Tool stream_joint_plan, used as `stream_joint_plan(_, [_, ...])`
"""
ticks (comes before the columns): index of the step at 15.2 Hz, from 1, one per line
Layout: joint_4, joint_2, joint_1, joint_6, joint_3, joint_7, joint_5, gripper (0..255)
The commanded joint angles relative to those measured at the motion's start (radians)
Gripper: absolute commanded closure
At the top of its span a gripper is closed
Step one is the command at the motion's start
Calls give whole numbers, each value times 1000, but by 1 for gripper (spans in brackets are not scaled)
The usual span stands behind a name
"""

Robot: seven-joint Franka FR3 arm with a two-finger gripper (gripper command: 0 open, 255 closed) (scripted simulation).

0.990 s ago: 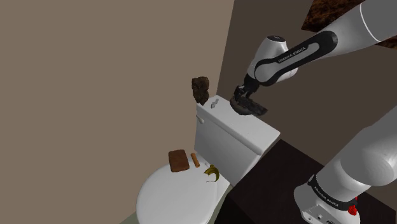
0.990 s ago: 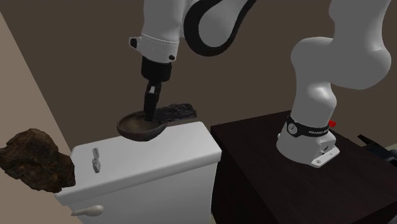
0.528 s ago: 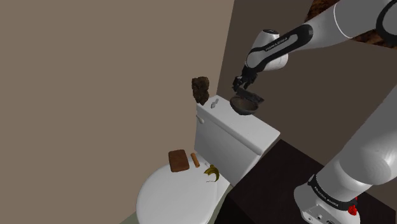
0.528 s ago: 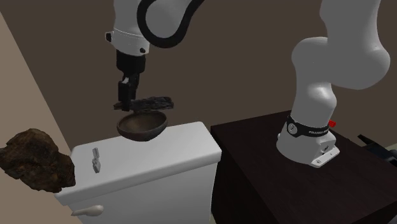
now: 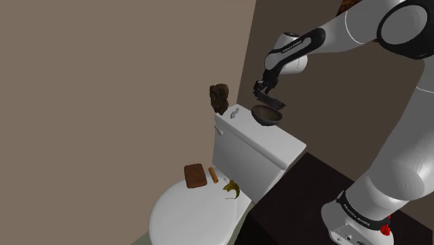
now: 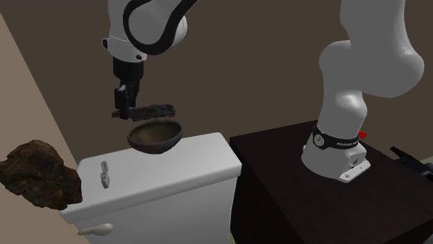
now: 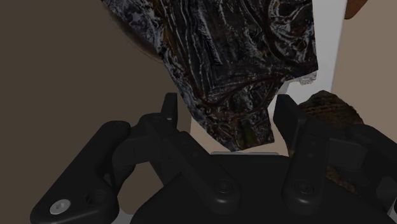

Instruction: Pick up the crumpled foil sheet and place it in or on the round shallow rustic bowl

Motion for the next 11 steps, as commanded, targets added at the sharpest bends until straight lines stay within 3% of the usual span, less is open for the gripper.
stream_joint_plan(1, [-9, 17, -1, 25, 2, -3, 5, 255])
stream_joint_plan(11, [-32, 116, -12, 147, 17, -24, 34, 255])
